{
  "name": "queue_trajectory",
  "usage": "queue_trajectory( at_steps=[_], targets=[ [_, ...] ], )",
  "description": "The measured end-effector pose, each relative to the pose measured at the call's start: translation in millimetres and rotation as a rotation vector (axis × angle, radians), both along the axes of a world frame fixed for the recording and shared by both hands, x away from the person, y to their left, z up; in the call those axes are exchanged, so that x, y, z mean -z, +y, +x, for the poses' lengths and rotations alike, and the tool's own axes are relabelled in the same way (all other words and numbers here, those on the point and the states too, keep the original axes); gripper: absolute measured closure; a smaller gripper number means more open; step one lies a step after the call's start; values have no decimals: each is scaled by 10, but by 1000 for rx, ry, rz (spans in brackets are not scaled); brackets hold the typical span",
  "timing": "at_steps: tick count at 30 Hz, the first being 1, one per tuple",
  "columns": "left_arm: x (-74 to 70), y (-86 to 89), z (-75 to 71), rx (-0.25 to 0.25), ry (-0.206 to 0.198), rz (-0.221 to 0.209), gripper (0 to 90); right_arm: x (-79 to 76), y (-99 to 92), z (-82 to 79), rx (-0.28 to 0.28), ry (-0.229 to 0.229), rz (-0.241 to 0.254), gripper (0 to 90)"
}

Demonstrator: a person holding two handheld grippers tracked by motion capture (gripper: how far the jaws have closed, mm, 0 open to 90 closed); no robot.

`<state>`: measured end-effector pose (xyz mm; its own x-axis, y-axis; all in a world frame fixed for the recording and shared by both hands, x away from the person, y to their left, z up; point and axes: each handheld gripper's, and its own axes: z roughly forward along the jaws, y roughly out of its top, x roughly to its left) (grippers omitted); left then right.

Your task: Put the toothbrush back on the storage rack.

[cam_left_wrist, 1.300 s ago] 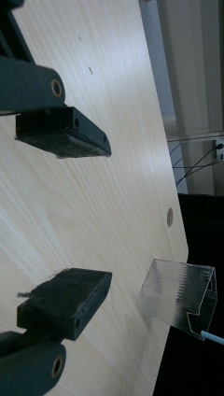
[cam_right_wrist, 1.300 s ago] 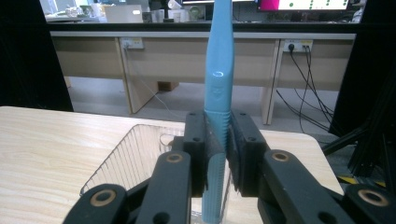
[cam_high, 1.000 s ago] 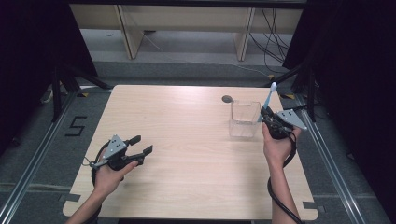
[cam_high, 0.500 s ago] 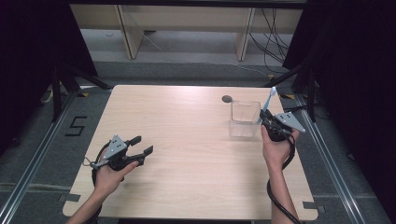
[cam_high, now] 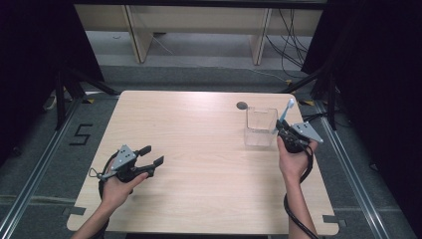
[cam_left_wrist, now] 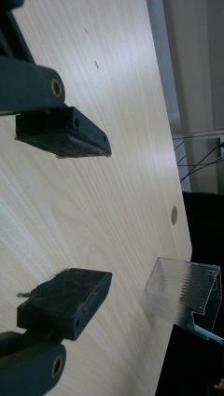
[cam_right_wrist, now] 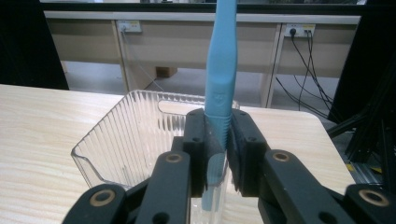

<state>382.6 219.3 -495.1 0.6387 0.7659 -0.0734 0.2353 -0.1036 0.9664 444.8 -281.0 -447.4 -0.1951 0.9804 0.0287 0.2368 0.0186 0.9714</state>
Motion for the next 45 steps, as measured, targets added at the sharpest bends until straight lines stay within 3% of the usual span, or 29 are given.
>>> queue_trajectory(
  at_steps=[4,14,19,20,29,32,35,37,39,45],
  targets=[
    [-1,3,-10,-6,11,9,325,16,-15,13,-7,-16,-26,784],
    [27,-5,1,4,7,1,324,62,19,2,3,22,-6,784],
    [23,7,-8,-4,17,12,324,73,0,13,-3,17,-33,783],
    [32,5,3,0,8,-1,324,79,4,18,-4,10,-28,783],
    [29,9,-7,-5,17,11,324,92,20,3,1,30,-9,782],
    [35,5,-6,-3,16,12,324,112,9,16,-2,11,-24,781],
    [37,1,-7,-2,20,12,324,112,5,4,2,32,-27,775],
    [38,0,-7,-1,20,13,324,124,17,-4,11,35,-3,775],
    [38,-1,-7,-2,20,13,324,126,-7,0,9,34,-32,775],
    [38,-2,-7,-2,21,13,324,130,-6,7,11,32,-19,731]
  ],
)
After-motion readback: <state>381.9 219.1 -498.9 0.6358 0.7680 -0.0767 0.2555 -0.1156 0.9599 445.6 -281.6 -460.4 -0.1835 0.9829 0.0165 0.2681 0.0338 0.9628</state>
